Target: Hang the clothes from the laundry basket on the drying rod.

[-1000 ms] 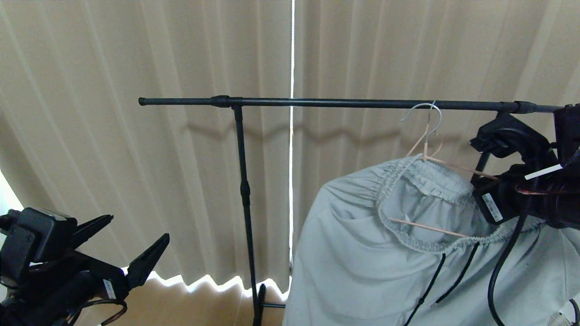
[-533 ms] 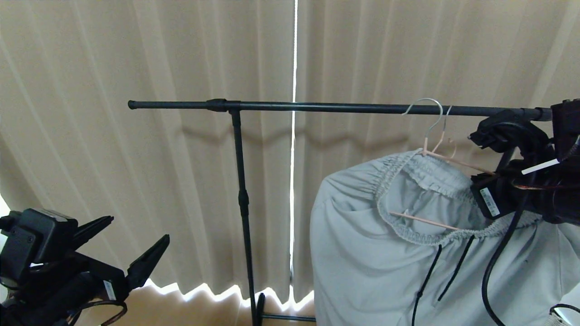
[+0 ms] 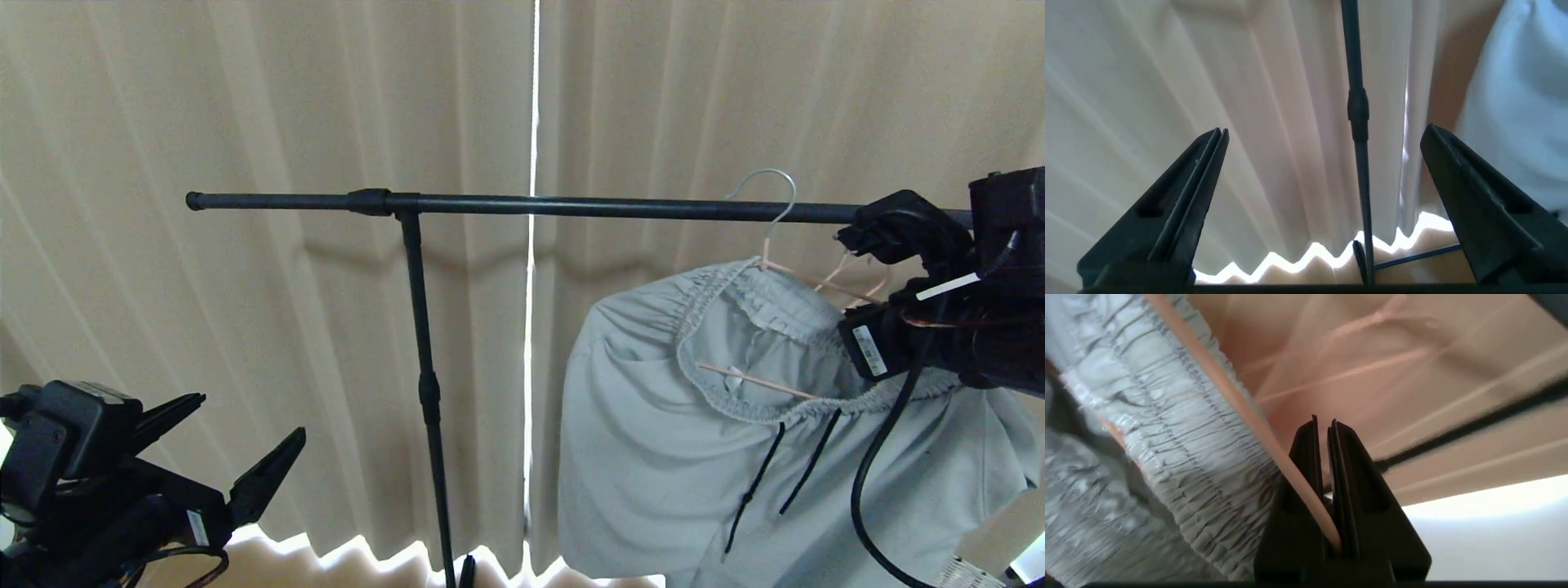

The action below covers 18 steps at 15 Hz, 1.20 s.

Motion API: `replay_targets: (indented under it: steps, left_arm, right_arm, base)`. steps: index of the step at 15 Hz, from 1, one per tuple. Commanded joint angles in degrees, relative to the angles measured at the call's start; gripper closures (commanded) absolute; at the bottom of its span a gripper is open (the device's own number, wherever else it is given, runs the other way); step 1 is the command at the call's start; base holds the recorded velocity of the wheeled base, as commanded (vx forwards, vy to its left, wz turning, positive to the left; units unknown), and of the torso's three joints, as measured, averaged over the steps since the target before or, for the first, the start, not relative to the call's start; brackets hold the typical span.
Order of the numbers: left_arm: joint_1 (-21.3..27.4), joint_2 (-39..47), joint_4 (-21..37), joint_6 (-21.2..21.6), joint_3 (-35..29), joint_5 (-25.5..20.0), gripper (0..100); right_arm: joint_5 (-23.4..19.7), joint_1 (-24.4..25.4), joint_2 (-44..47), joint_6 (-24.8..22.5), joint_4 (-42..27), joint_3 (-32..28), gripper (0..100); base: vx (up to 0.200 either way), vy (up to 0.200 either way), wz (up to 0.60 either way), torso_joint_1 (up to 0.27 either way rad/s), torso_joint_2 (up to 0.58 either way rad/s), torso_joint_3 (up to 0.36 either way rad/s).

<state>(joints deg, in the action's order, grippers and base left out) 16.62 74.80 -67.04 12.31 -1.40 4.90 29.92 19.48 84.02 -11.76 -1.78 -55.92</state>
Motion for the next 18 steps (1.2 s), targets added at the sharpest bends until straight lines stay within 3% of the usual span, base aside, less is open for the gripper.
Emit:
replay_targets:
  steps: [1, 8, 11, 18]
  left_arm:
    - [0.0, -0.3, 0.0, 0.0, 0.1, 0.0, 0]
    - [0.1, -1.4, 0.0, 0.1, 0.2, 0.0, 0]
    - [0.1, -1.9, 0.0, 0.1, 0.2, 0.0, 0]
    - [0.1, -2.4, 0.1, 0.2, 0.4, -0.1, 0]
  right_arm:
    - [0.8, -0.1, 3.0, 0.2, -0.1, -2.4, 100]
    - [4.3, 0.4, 10.8, 0.1, -0.7, -9.1, 100]
    - [7.7, 1.3, 14.0, -0.2, -0.8, -10.0, 100]
    - [8.1, 3.7, 15.8, -0.3, -0.8, -11.1, 100]
  base:
    - [0.0, 0.0, 0.0, 0.0, 0.0, 0.0]
    - [0.0, 0.0, 0.0, 0.0, 0.0, 0.0]
    - [0.0, 0.0, 0.0, 0.0, 0.0, 0.0]
    - [0.0, 0.0, 0.0, 0.0, 0.0, 0.0]
